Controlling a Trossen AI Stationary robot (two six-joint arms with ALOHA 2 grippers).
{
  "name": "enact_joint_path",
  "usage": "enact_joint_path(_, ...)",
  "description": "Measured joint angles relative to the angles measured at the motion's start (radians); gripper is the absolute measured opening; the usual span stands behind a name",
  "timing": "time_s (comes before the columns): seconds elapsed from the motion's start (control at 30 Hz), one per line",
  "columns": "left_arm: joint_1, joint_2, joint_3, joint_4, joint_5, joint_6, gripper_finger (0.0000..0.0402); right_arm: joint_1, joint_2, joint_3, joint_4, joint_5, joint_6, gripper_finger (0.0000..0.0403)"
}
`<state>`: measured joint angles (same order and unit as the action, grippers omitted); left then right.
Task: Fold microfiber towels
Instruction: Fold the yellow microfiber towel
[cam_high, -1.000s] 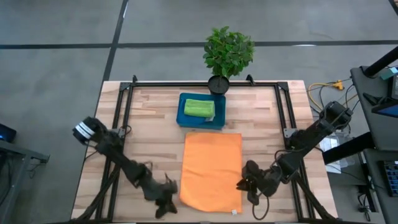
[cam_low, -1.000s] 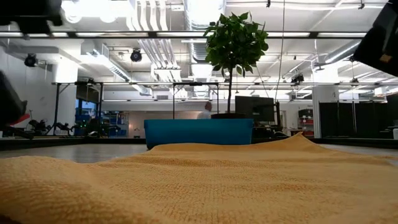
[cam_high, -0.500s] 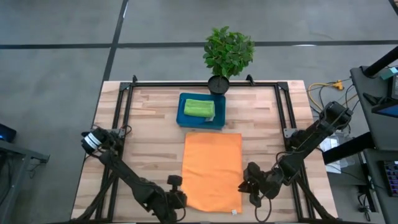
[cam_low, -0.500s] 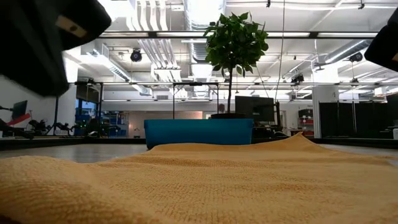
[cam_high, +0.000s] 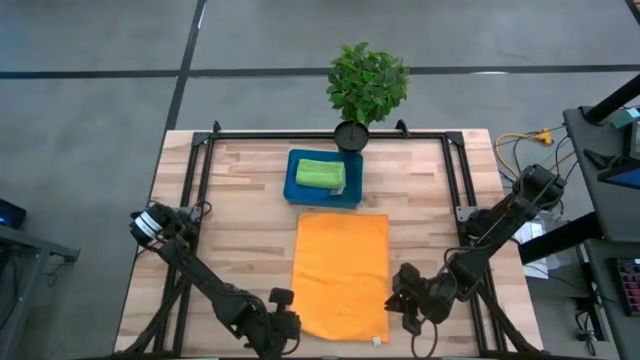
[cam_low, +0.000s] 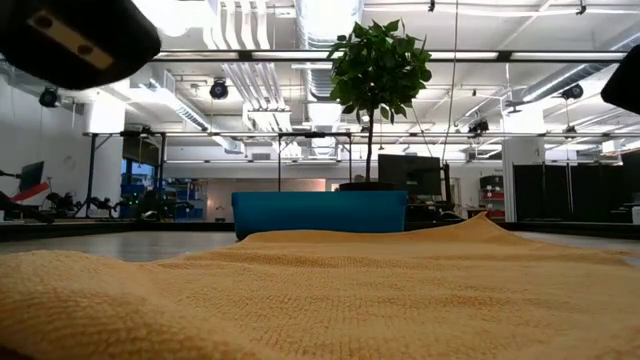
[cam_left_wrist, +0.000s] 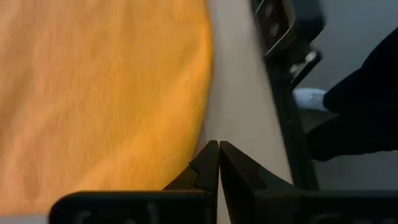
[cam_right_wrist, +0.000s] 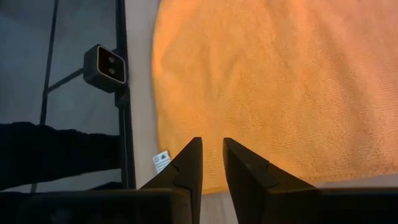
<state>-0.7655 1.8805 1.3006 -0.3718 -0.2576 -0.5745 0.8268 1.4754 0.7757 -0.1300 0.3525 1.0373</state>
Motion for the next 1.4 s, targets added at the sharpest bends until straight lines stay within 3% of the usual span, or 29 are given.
enact_joint_path(0.2,-0.014,0.001,-0.002,-0.05,0.014,0.092,0.0025,0.0,0.0,0.0,0.0,0.015,0.002,0.0059)
enact_joint_path(0.43,-0.008,0.027,-0.017,-0.054,-0.008,0.28,0.0124,0.0,0.0,0.0,0.0,0.016,0.011,0.0058)
enact_joint_path(0.63,0.013,0.107,-0.006,-0.046,-0.007,0.354,0.0194,0.001,0.0,0.0,0.0,0.016,0.066,0.0059)
enact_joint_path(0.77,0.027,0.124,0.001,-0.053,-0.002,0.35,0.0186,0.011,0.0,0.0,0.008,0.017,0.115,0.0059)
enact_joint_path(0.9,0.041,0.116,-0.001,-0.054,0.037,0.347,0.0105,0.03,0.0,0.0,0.009,0.017,0.137,0.0059)
enact_joint_path(1.0,0.058,0.108,-0.002,-0.058,0.12,0.347,0.0022,0.037,0.0,0.0,0.009,0.028,0.138,0.0059)
enact_joint_path(1.17,0.092,0.083,-0.007,-0.066,0.299,0.345,0.0005,0.039,0.0,0.0,0.009,0.045,0.149,0.0059)
enact_joint_path(1.33,0.188,0.07,-0.007,-0.017,0.747,0.317,0.0001,0.039,0.0,0.0,0.01,0.087,0.149,0.0059)
enact_joint_path(1.4,0.226,0.07,-0.017,0.024,0.873,0.318,0.0001,0.039,0.0,0.0,0.01,0.095,0.154,0.0059)
